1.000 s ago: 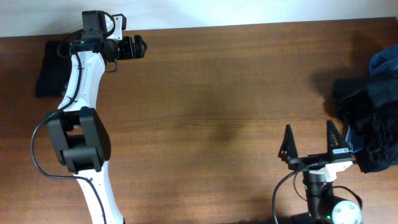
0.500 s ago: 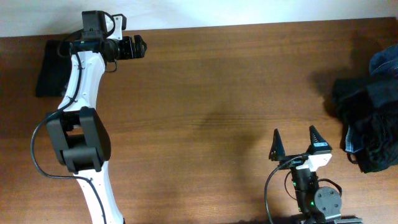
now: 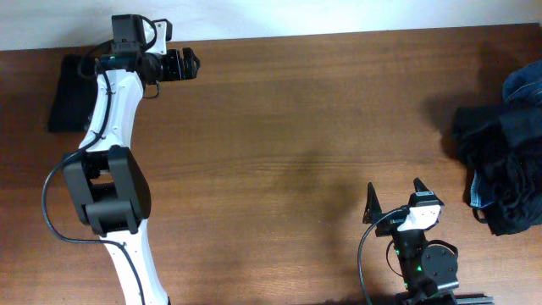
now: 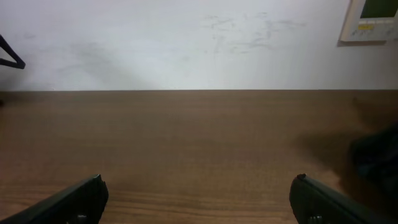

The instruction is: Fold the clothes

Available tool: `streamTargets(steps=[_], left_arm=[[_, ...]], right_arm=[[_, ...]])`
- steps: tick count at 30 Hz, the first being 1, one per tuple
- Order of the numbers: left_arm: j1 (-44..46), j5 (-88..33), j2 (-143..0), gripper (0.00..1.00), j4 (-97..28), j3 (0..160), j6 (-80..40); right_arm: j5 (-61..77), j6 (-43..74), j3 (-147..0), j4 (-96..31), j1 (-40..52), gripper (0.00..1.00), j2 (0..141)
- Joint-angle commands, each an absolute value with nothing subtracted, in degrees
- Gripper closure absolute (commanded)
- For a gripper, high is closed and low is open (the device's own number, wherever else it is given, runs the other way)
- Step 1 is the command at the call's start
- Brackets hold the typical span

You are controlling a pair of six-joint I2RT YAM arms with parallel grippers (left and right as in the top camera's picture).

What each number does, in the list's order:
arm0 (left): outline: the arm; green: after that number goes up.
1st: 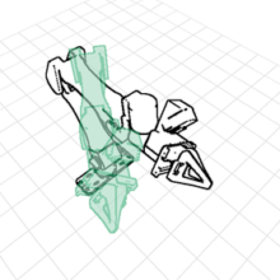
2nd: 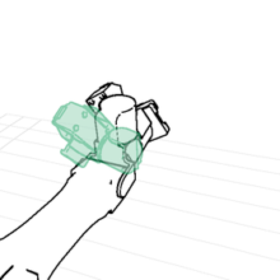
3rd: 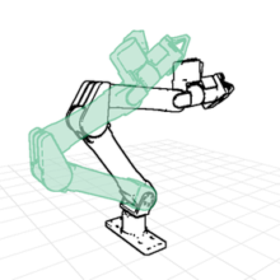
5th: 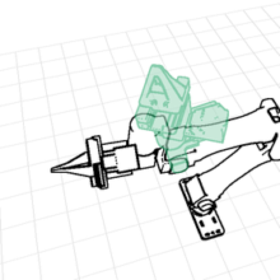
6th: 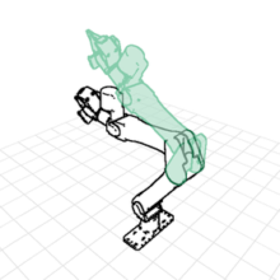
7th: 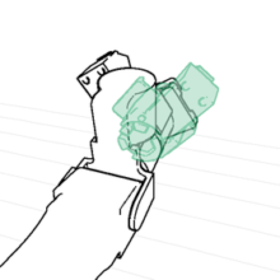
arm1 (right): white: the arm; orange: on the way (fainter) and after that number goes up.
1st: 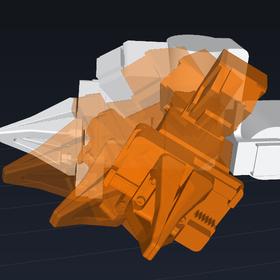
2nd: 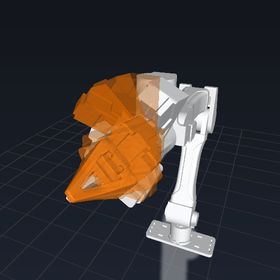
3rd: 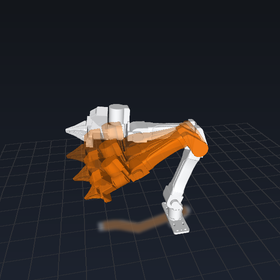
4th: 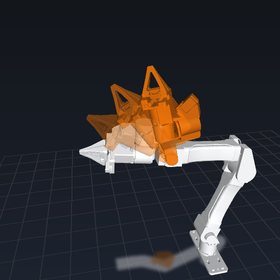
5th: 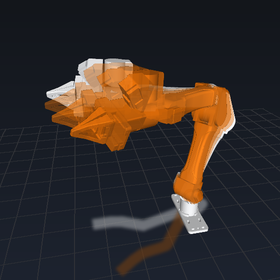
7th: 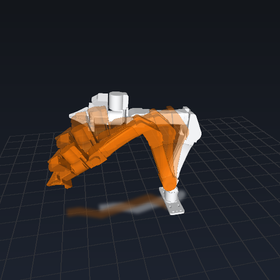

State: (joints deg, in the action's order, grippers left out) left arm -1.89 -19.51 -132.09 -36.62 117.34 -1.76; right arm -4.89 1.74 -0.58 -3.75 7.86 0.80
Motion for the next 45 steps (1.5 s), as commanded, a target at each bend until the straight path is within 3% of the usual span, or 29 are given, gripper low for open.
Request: streamTargets(steps=[1, 31, 45], left_arm=[[-2.0, -19.7, -130.3, 0.01, -36.5, 118.0, -1.7], [-2.0, -19.7, -129.9, 0.01, -37.1, 118.0, -1.7], [10.8, -19.7, -104.0, 0.00, -43.4, 118.0, -1.7]], right_arm=[[-4.7, 1.3, -0.3, -4.3, 7.4, 0.01, 0.2], [-4.7, 1.3, -0.3, -4.3, 7.4, 0.01, 0.2], [-4.7, 1.3, -0.3, -4.3, 7.4, 0.01, 0.2]])
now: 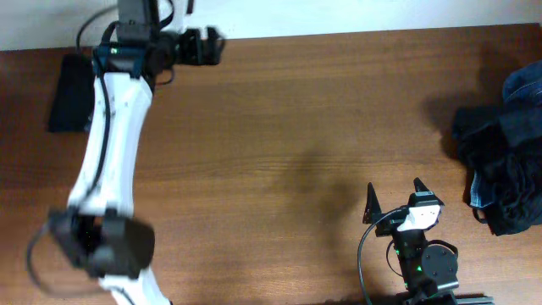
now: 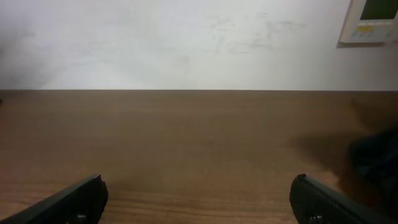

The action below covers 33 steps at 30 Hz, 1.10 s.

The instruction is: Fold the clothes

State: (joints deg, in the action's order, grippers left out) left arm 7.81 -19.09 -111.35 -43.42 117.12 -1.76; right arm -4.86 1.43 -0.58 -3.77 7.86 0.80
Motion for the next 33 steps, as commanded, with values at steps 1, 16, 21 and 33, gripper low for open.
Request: streamTargets(steps=[1, 16, 21, 33], left_arm=[[12.0, -19.7, -102.0, 0.01, -43.4, 118.0, -1.7], [16.1, -15.0, -76.2, 0.01, -52.0, 117.4, -1.7], [16.1, -12.2, -68.1, 0.01, -59.6, 114.7, -1.7], [16.1, -3.8, -40.0, 0.01, -57.8, 81.7, -1.7]], right_arm=[[-4.7, 1.3, -0.3, -4.3, 7.4, 0.02, 0.2], [-4.7, 1.3, -0.3, -4.3, 7.4, 0.01, 0.2], [-4.7, 1.3, -0.3, -4.3, 7.4, 0.01, 0.2], [-4.7, 1.3, -0.3, -4.3, 7.4, 0.01, 0.2]])
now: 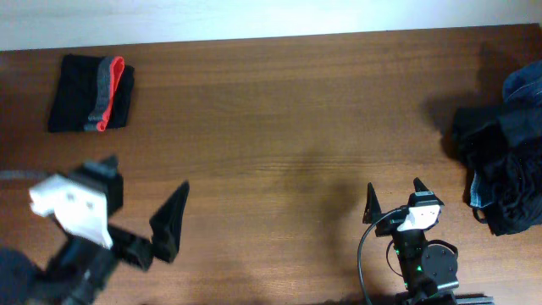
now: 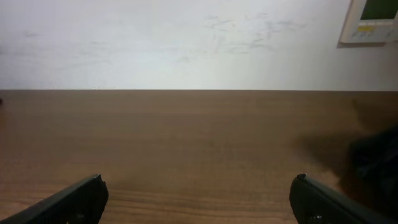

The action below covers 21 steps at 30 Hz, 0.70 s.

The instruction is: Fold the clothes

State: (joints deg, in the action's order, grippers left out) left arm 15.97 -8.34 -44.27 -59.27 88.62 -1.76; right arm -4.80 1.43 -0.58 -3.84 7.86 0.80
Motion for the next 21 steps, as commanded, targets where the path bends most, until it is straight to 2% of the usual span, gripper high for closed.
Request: streamTargets(steps=[1, 5, 14, 21], left_arm=[[15.9, -2.9, -37.6, 0.01, -56.4, 78.0, -1.7], [14.5, -1.3, -29.6, 0.01, -47.8, 63.5, -1.7], [9.9, -1.1, -16.8, 0.01, -12.6, 30.3, -1.7], [6.3, -1.3, -10.4, 0.01, 11.0, 14.9, -1.7]], right_arm=[[-4.7, 1.3, -0.3, -4.3, 7.4, 0.01, 0.2], [-4.7, 1.3, -0.3, -4.3, 7.4, 0.01, 0.2], [-4.7, 1.3, -0.3, -4.3, 7.4, 0.01, 0.2], [-4.7, 1.3, -0.3, -4.3, 7.4, 0.01, 0.2]])
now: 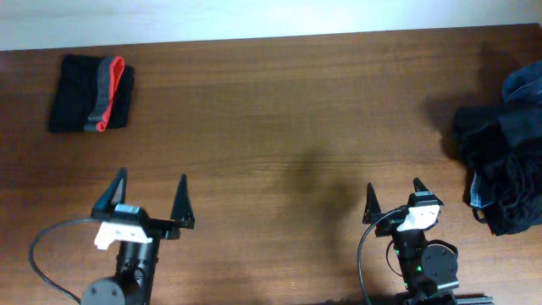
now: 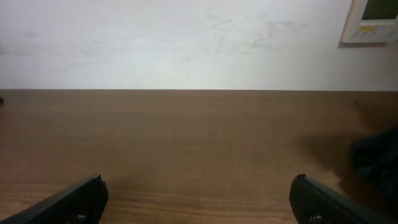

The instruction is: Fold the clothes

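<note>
A folded black garment with a red and grey band (image 1: 91,93) lies at the table's far left corner. A heap of dark and blue clothes (image 1: 504,157) sits unfolded at the right edge, and its dark edge (image 2: 376,158) shows in the right wrist view. My left gripper (image 1: 146,193) stands open near the front left, holding nothing. Near the front right my right gripper (image 1: 395,194) is open too, its fingertips (image 2: 93,186) wide apart over bare wood.
The brown wooden table (image 1: 288,110) ends at a white wall (image 2: 186,43) along its far edge. A wall control panel (image 2: 368,20) hangs at the upper right in the right wrist view.
My left arm has moved from a blurred spot at the front left edge to a settled pose, gripper open and pointing up the table. The right arm and clothes are unchanged.
My left arm was stretched to the far left, its gripper beside the dark garment. Then it reached past the table's far edge. Later the folded garment lay uncovered with the arm back at the front left, where it now rests open. The right arm stayed still.
</note>
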Available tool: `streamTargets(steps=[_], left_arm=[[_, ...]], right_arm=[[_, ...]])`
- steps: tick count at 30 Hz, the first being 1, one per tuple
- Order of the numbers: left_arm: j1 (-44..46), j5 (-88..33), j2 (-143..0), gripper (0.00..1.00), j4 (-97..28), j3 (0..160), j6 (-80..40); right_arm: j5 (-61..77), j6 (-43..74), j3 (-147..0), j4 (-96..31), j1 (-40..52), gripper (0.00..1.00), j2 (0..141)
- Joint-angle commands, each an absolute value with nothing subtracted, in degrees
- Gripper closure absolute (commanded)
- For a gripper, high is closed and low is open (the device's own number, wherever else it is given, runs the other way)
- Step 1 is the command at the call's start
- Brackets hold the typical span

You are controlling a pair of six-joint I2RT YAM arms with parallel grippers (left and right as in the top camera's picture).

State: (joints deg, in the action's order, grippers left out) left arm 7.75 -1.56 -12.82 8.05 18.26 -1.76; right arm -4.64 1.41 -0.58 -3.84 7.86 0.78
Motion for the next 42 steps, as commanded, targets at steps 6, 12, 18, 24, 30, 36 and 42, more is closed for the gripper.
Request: streamTargets(steps=[6, 12, 18, 24, 30, 36, 42], left_arm=[[3.2, -1.2, -6.2, 0.01, 12.9, 9.5, -1.7], [1.6, -1.1, -4.0, 0.00, 12.9, 5.0, -1.7], [1.6, -1.0, -2.6, 0.01, 13.3, 0.7, -1.7], [0.0, -0.6, -1.0, 0.01, 9.2, 0.5, -1.7], [-1.0, -0.6, -0.3, 0.01, 2.5, 0.5, -1.7], [-1.1, 0.8, -0.3, 0.01, -4.7, 0.5, -0.6], [-1.1, 0.9, -0.3, 0.01, -4.8, 0.5, 1.8]], right_arm=[[-4.7, 1.3, -0.3, -4.3, 7.4, 0.01, 0.2], [-4.7, 1.3, -0.3, -4.3, 7.4, 0.01, 0.2], [-4.7, 1.3, -0.3, -4.3, 7.4, 0.01, 0.2], [-4.7, 1.3, -0.3, -4.3, 7.4, 0.01, 0.2], [-4.7, 1.3, -0.3, -4.3, 7.4, 0.01, 0.2], [-4.7, 1.3, -0.3, -4.3, 7.4, 0.01, 0.2], [-4.7, 1.3, -0.3, -4.3, 7.4, 0.01, 0.2]])
